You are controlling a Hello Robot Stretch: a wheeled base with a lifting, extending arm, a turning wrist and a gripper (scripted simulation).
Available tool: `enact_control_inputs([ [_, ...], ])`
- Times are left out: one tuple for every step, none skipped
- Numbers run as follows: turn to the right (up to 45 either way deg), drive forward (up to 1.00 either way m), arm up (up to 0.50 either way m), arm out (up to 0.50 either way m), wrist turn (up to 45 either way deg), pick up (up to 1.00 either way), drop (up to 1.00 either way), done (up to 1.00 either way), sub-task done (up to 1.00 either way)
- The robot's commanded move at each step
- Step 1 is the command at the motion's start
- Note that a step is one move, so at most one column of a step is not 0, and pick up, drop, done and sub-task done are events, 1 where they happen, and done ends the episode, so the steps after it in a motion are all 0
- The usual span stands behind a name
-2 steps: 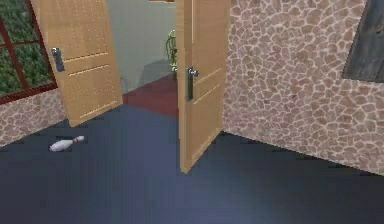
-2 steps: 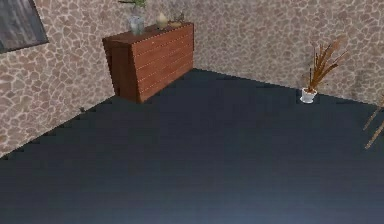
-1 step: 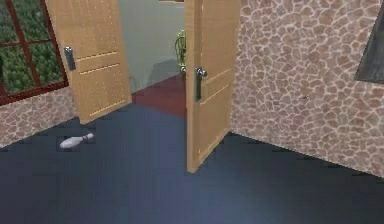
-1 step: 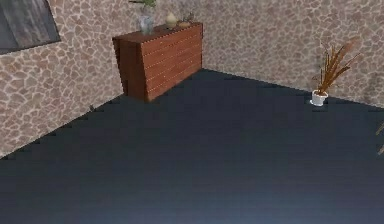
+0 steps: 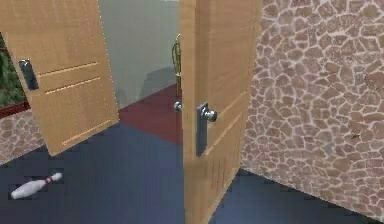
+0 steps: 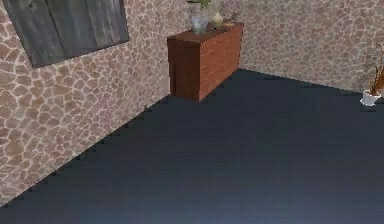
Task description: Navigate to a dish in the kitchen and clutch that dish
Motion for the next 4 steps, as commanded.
enact_control_inputs([
  [-30.0,0.0,0.0,0.0,0.0,0.0,0.0,0.0,0.0],
  [0.0,1.0,0.0,0.0,0.0,0.0,0.0,0.0,0.0],
  [-6.0,0.0,0.0,0.0,0.0,0.0,0.0,0.0,0.0],
  [0.0,0.3,0.0,0.0,0.0,0.0,0.0,0.0,0.0],
])
